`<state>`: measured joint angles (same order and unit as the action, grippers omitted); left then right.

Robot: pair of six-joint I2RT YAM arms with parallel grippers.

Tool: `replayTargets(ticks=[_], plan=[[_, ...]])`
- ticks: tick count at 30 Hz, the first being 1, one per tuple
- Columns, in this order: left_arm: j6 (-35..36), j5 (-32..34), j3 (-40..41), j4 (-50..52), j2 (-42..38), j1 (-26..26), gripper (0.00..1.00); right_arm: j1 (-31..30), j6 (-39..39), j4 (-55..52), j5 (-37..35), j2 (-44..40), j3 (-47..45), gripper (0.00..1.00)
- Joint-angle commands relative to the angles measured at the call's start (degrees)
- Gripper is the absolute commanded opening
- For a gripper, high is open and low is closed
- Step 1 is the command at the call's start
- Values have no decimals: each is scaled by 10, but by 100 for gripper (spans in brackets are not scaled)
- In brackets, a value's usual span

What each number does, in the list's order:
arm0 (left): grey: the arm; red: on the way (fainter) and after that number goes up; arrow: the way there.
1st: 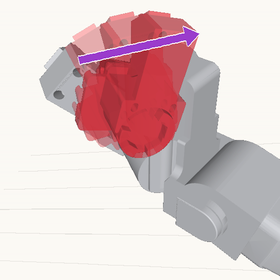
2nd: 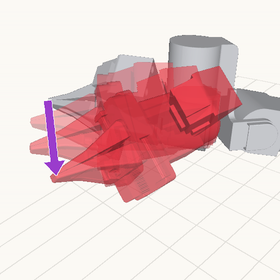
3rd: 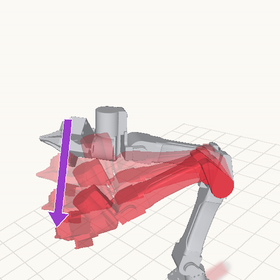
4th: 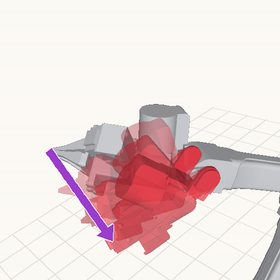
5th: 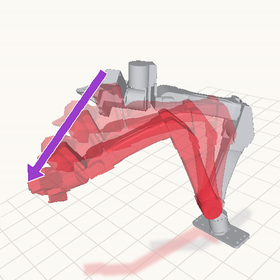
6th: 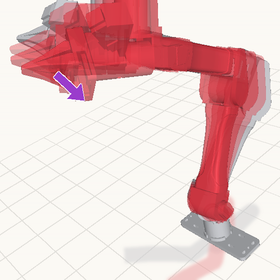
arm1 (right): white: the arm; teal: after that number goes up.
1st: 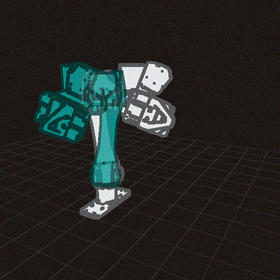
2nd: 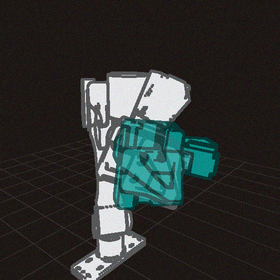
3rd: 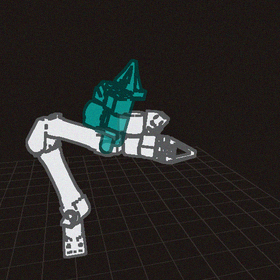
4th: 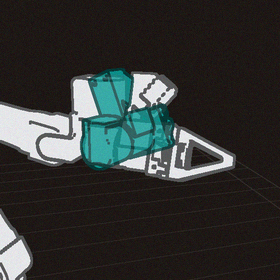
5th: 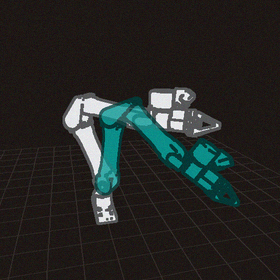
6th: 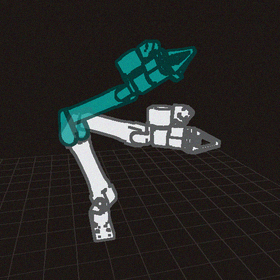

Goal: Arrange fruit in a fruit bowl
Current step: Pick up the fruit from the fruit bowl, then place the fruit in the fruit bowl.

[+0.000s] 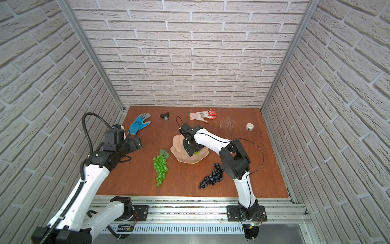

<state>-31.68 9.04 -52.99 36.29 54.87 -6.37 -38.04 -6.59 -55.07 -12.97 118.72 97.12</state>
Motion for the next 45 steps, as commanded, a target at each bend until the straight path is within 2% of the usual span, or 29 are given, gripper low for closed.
replayTargets(ticks=[1,10,18,23,28,34,45], plan=[[0,10,-3,-3,1,4,98,1,33,-14,-48,10,32,64],[-2,14,-9,5,2,4,98,12,81,-21,-59,60,97,66],[-3,18,-11,10,1,4,98,27,85,-16,-41,76,101,66],[-5,18,-11,11,1,4,98,29,87,-13,-35,82,103,71],[-6,18,-9,12,-3,4,98,29,88,-10,-41,83,99,82],[-6,19,-11,13,-5,4,98,29,90,-11,-40,72,99,88],[-7,16,-8,9,-7,3,98,29,89,-28,-24,41,98,89]])
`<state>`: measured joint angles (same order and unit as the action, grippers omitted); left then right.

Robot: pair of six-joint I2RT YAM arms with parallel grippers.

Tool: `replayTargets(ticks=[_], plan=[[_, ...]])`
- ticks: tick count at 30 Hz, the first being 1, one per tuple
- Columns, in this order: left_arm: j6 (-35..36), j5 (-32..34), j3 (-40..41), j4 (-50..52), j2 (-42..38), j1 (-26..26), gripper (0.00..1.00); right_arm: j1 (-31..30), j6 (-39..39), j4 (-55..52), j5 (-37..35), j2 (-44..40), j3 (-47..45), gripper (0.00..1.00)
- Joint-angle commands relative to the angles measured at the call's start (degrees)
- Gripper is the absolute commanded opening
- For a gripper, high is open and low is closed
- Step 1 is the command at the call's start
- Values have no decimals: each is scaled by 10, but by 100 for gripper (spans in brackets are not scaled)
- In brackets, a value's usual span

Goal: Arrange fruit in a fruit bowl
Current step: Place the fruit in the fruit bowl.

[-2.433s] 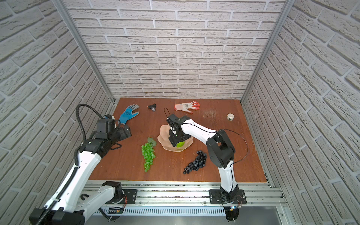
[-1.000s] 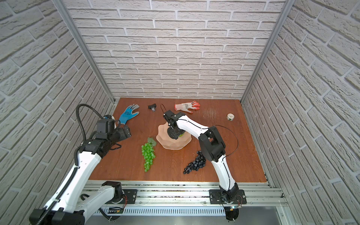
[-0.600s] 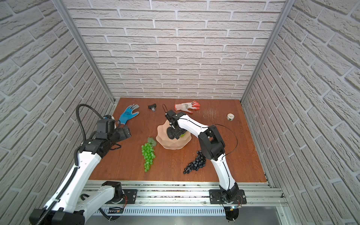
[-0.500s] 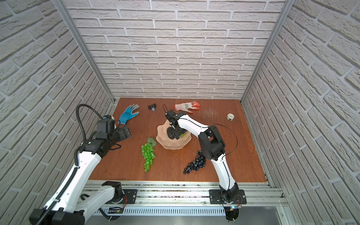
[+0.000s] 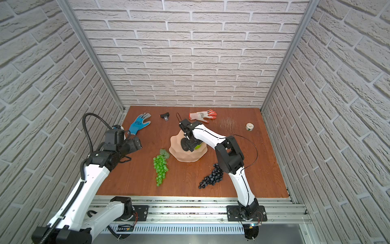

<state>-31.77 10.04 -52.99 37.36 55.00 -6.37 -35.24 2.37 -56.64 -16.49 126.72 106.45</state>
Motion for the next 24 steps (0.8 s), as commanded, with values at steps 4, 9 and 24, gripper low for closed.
replayTargets(ticks=[4,9,24], plan=[[-8,4,-5,-7,-10,3,98,1,-7,-21,31,-53,5,89],[-6,-1,-1,-13,-10,3,98,1,-18,-33,56,-62,7,89],[9,-21,19,-44,-11,4,98,2,-106,-40,94,-139,-23,87]])
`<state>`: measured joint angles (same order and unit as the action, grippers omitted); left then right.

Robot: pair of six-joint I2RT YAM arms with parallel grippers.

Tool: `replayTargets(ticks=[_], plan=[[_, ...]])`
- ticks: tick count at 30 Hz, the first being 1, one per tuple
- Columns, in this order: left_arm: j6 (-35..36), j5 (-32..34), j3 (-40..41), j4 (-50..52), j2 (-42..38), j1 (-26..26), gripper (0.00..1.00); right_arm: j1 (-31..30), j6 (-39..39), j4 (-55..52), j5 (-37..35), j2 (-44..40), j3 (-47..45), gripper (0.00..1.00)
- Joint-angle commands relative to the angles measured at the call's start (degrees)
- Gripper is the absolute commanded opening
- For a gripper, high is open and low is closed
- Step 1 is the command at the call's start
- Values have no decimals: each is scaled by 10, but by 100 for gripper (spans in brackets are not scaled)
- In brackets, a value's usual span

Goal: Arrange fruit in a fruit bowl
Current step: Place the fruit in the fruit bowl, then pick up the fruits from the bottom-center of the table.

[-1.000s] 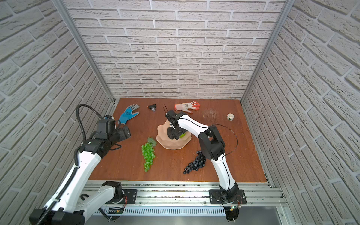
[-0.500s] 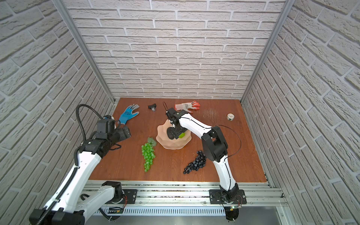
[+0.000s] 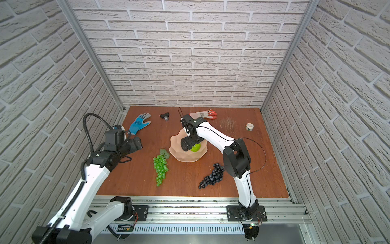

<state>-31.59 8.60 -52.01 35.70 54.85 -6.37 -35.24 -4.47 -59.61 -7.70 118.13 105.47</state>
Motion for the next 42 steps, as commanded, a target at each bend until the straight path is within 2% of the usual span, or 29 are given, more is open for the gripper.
replayTargets(ticks=[1,8,14,24,28,34,42], plan=[[9,-9,12,-31,-10,4,98,2,-51,-9,4,-75,-25,87],[9,-34,32,-57,-9,3,98,13,-173,-7,1,-194,-147,87],[5,-51,44,-70,-13,2,98,51,-292,15,34,-290,-286,91],[19,-48,48,-60,-39,2,98,69,-434,12,26,-380,-417,96],[20,-49,51,-58,-46,2,98,68,-483,43,60,-419,-492,96],[16,-58,52,-59,-47,2,98,57,-503,85,74,-432,-542,96],[10,-60,50,-56,-38,2,98,38,-512,155,117,-372,-569,94]])
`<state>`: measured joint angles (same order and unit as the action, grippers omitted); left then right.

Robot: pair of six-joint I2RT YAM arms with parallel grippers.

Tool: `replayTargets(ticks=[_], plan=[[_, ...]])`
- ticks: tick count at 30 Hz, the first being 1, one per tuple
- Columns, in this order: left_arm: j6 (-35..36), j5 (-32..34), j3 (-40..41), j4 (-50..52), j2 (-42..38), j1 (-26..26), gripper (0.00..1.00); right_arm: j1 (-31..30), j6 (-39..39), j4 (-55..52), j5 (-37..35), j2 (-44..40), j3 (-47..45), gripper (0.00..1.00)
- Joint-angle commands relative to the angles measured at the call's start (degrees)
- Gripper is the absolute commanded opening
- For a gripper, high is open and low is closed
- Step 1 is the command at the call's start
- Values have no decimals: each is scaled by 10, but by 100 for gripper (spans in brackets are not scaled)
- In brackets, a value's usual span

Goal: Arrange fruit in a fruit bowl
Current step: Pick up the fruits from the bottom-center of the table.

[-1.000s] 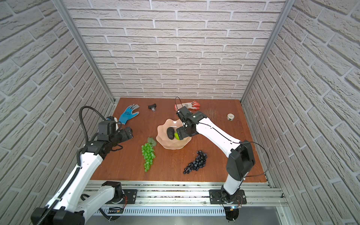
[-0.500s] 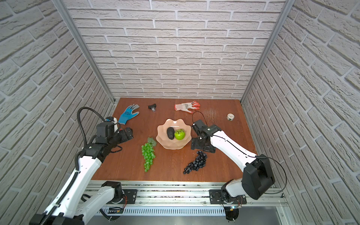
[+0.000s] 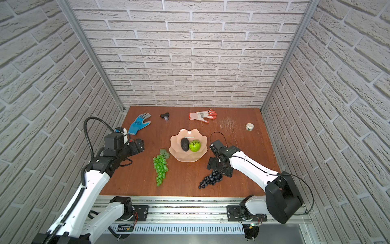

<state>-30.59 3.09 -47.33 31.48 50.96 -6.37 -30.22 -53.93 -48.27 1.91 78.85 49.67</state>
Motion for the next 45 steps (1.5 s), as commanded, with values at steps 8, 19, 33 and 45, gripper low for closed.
replayTargets(ticks=[8,19,33,45], plan=[[3,3,9,-5,-5,2,98,-27,-30,82,29,48,-38,88],[2,5,4,-3,0,3,98,-34,-11,100,25,80,-34,50],[-2,7,-4,1,4,2,98,-36,49,37,-31,22,12,34],[4,18,-10,11,1,2,98,-36,77,30,-47,-2,26,32]])
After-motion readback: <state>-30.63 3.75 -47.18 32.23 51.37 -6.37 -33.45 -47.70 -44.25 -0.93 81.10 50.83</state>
